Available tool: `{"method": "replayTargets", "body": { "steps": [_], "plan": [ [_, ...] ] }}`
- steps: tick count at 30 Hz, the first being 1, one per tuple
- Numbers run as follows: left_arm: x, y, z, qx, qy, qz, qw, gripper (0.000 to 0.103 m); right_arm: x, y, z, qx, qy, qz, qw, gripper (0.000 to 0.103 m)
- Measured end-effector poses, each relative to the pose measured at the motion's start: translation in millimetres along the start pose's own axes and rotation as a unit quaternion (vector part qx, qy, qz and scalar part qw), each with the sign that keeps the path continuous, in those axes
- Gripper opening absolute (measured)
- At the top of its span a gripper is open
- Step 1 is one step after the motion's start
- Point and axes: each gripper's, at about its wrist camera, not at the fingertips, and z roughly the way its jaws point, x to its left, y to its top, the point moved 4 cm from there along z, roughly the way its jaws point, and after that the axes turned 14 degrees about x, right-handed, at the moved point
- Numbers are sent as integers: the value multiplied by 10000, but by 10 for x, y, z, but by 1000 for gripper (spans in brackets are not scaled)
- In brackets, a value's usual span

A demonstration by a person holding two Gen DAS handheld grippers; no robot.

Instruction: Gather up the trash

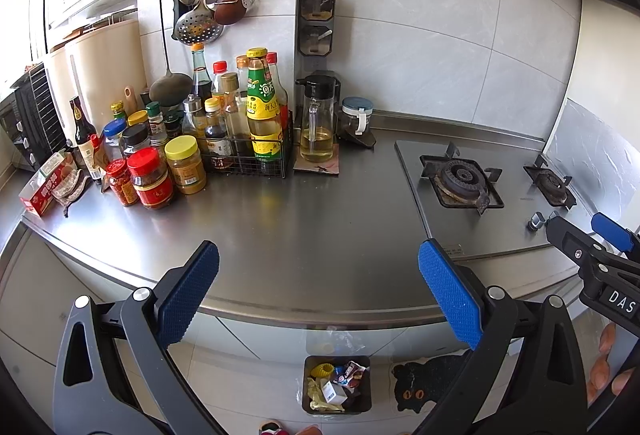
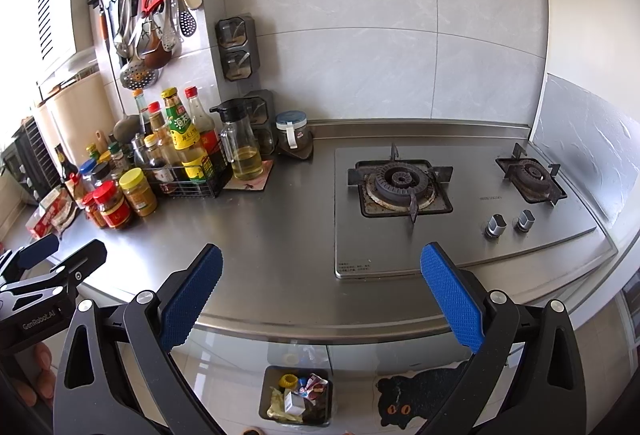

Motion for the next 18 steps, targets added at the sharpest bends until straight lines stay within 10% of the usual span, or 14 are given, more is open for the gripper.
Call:
{"method": "replayTargets", "body": {
  "steps": [18],
  "plan": [
    [-100, -51, -43, -119, 138, 15, 9998, 95, 92, 8, 26, 20, 19, -51, 10000, 100]
  ]
}}
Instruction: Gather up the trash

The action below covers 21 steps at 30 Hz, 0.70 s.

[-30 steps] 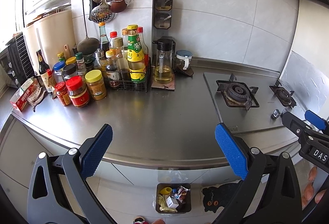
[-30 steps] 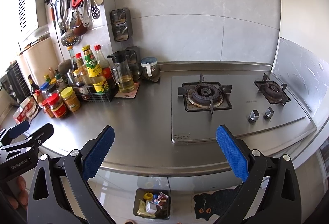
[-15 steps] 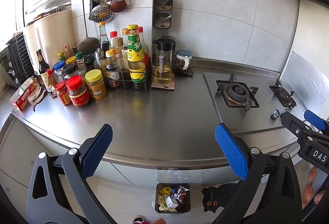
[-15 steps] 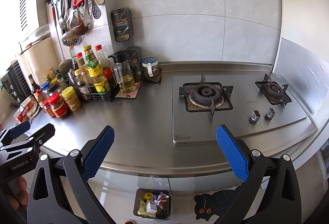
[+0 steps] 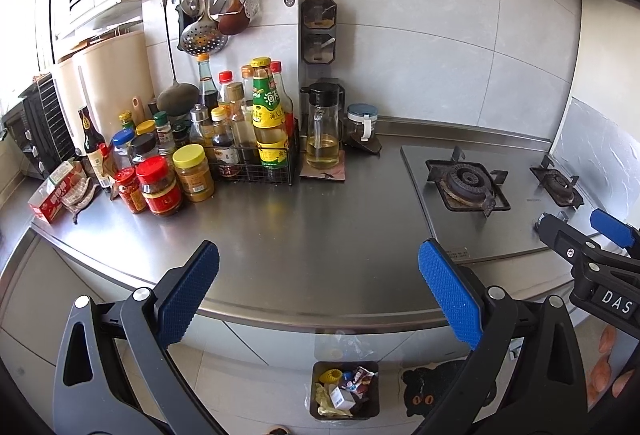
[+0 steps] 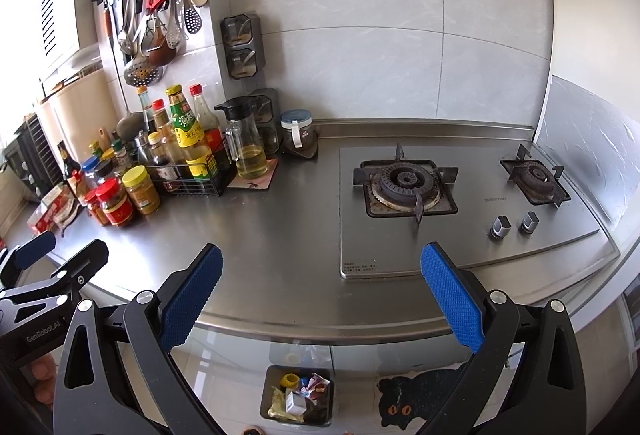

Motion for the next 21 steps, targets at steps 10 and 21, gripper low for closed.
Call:
{"method": "replayTargets", "body": {
  "steps": [10, 21],
  "plan": [
    [57, 25, 44, 156, 36, -225, 9996, 95, 6, 12, 4, 10, -27, -22, 10000, 100],
    [14, 13, -2, 125, 215, -45, 9997, 95, 14, 6, 13, 38, -6, -76, 10000, 100]
  ]
}}
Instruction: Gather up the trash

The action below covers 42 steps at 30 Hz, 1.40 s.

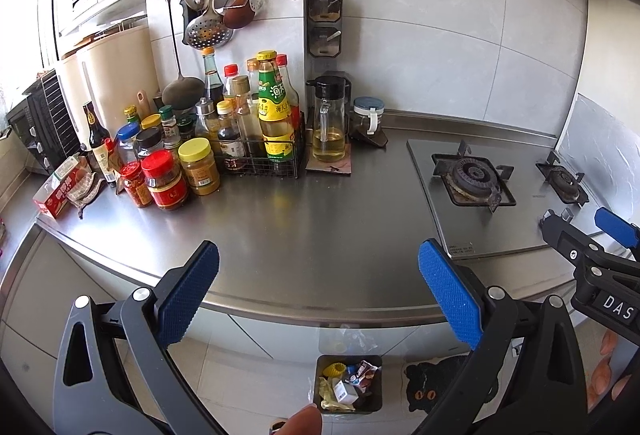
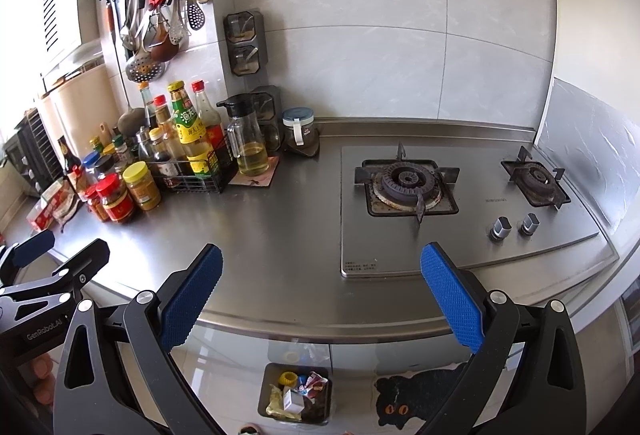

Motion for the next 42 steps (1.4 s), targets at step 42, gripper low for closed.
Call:
{"method": "replayTargets", "body": {
  "steps": [42],
  "plan": [
    [46, -37, -12, 64, -33, -71, 9999, 95, 13, -36, -37, -13, 2, 6, 10000, 100]
  ]
}}
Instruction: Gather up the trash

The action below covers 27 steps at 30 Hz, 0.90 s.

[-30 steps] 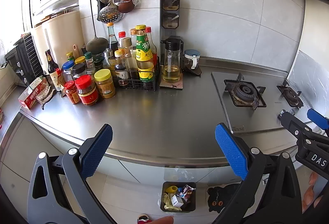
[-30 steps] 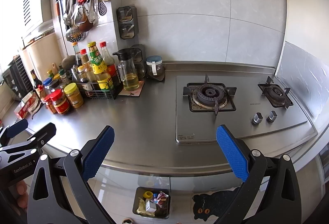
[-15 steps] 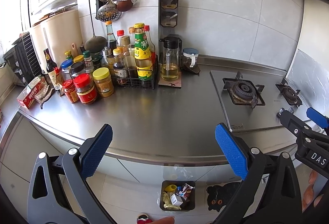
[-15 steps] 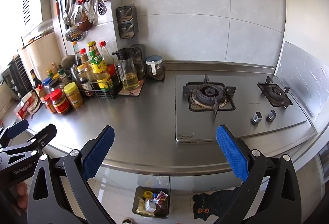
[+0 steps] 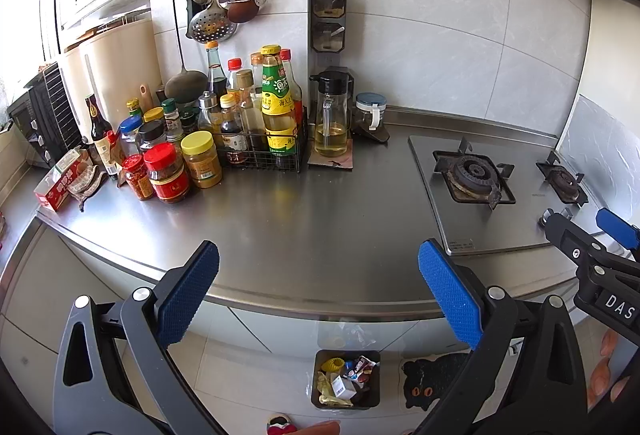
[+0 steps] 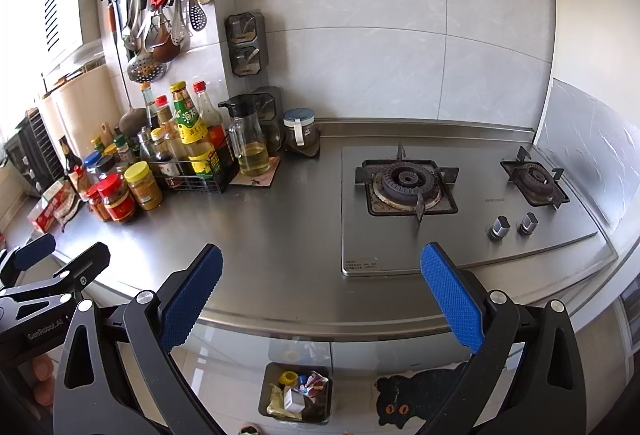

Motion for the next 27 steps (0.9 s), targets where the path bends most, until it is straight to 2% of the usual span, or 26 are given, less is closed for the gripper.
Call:
{"method": "replayTargets", "body": {
  "steps": [19, 27],
  "plan": [
    [4, -11, 1, 9, -5, -29, 10000, 95, 34, 11, -6, 12, 5, -32, 10000, 100],
    [-1, -36, 15, -43, -277, -121, 9995, 95, 51, 15, 2, 17, 1, -74, 10000, 100]
  ]
}}
